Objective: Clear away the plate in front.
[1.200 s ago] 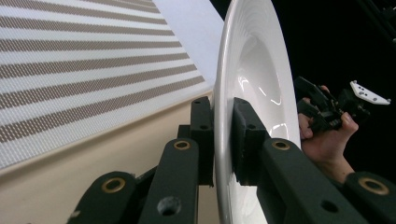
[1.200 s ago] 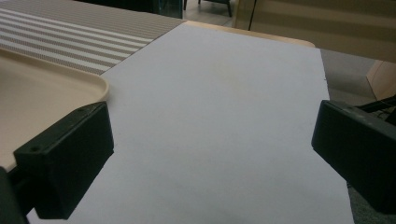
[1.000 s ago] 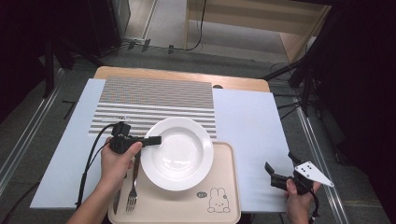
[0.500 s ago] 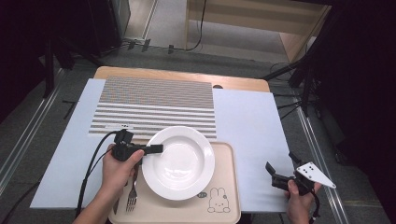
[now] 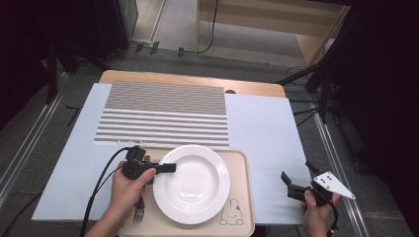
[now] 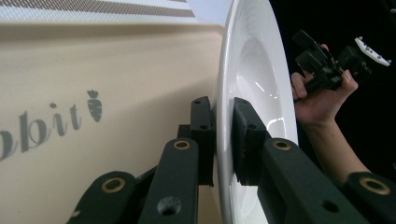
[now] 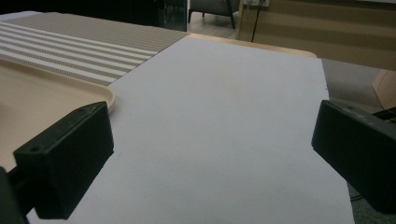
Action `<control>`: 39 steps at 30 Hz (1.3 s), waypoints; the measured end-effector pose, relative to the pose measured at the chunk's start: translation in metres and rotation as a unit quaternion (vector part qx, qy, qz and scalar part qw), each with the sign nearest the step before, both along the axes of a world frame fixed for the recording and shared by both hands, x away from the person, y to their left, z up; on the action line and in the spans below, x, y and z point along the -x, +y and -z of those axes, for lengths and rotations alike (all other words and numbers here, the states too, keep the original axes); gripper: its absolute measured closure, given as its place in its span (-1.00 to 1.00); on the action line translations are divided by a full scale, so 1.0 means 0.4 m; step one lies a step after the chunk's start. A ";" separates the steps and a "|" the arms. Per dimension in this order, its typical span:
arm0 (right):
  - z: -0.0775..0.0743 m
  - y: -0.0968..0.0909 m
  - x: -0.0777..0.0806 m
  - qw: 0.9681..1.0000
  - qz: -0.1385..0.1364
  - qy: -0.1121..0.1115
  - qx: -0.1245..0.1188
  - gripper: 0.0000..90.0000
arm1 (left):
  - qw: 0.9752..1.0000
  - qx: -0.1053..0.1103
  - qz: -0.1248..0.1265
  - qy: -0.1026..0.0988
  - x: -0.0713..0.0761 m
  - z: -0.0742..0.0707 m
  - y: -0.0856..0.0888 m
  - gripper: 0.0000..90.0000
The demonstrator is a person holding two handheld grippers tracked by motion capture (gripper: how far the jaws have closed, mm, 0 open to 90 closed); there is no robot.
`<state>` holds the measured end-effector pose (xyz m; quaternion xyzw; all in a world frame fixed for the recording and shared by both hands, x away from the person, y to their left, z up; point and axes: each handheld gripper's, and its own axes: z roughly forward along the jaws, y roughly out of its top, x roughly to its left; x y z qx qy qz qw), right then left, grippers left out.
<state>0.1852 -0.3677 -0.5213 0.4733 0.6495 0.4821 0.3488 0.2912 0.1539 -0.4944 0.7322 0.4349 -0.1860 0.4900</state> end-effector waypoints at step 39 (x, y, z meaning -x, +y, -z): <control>0.000 0.000 0.001 1.000 0.004 0.003 -0.003 -1.00 | 0.988 -0.124 -0.045 -0.080 0.003 -0.034 0.024 0.02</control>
